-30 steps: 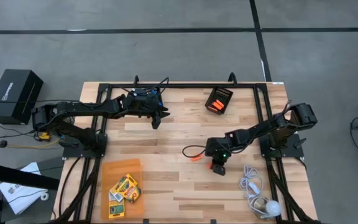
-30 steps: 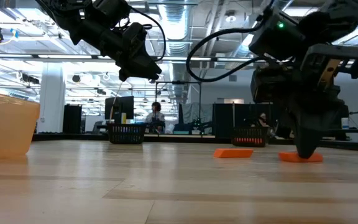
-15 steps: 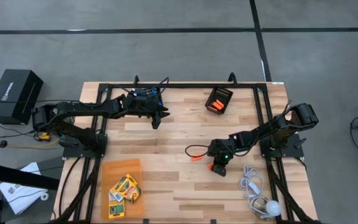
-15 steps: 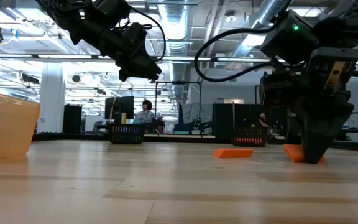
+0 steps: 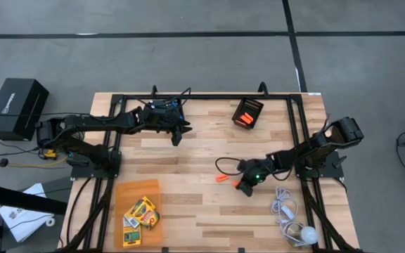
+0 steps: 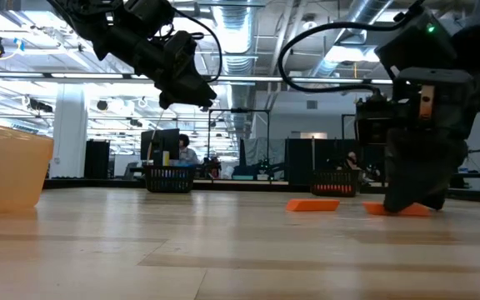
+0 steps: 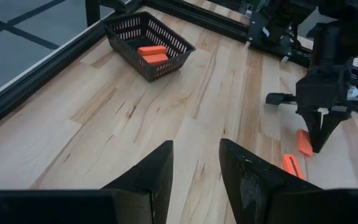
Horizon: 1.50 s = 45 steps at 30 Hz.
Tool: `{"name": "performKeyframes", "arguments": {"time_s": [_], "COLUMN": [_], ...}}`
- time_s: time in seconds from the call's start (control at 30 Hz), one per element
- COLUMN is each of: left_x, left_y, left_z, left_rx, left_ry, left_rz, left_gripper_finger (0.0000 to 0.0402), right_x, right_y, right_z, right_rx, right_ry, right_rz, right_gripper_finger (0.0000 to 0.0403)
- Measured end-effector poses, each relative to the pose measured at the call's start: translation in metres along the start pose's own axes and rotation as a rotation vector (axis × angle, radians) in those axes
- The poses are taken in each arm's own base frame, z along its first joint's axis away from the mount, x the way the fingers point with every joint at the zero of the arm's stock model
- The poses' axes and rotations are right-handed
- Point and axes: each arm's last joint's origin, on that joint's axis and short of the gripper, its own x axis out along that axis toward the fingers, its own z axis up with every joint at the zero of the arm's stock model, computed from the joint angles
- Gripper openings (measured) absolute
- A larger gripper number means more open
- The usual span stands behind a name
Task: Pick & Place School Supplies
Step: Put the orange eraser into the right black bin
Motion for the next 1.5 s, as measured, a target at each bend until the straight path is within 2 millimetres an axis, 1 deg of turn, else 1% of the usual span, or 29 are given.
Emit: {"name": "performKeyframes", "arguments": {"time_s": [0.13,0.27,0.33,0.47,0.6,0.7,0.83,0.97,1.07,1.17,1.3,1.5], "left_x": [0.001,0.001,0.001,0.001,0.001,0.001,0.001,0.001,0.001,0.001,0.001,0.001], "left_y": [0.001,0.002,0.002,0.001,0.0,0.0,0.0,0.001,0.001,0.001,0.001,0.001], "left_z": [-0.006,-0.012,-0.011,-0.007,-0.004,-0.004,-0.004,-0.004,-0.004,-0.004,-0.004,-0.004], "left_rx": [-0.02,-0.053,-0.054,-0.049,-0.045,-0.045,-0.045,-0.046,-0.046,-0.046,-0.046,-0.046], "left_ry": [0.018,0.034,0.026,-0.013,-0.048,-0.048,-0.048,-0.049,-0.049,-0.049,-0.049,-0.048], "left_rz": [0.004,0.006,0.0,-0.011,-0.018,-0.018,-0.018,-0.01,-0.01,-0.01,-0.01,-0.01], "left_gripper_finger": [0.0126,0.0126,0.0126,0.0126,0.0126,0.0126,0.0126,0.0126,0.0126,0.0126,0.0126,0.0126], "right_x": [0.0,-0.006,-0.01,-0.022,-0.035,-0.04,-0.039,-0.03,-0.024,-0.019,-0.017,-0.019], "right_y": [0.001,0.01,0.012,0.023,0.021,0.016,0.008,-0.001,-0.002,-0.003,-0.008,-0.015], "right_z": [0.001,0.005,0.007,0.016,0.02,0.021,0.022,0.021,0.022,0.025,0.026,0.033], "right_rx": [0.027,0.038,0.041,0.024,0.005,-0.003,-0.027,-0.026,-0.037,-0.041,-0.041,-0.047], "right_ry": [-0.006,0.021,0.023,-0.044,-0.079,-0.069,-0.025,0.028,0.054,0.043,0.052,0.055], "right_rz": [0.002,0.048,0.064,0.12,0.089,0.038,0.01,-0.012,0.02,0.032,0.025,0.027], "right_gripper_finger": [0.0,0.0,0.0,0.0,0.0,0.0,0.0,0.0,0.0,0.0,0.0,0.0]}}
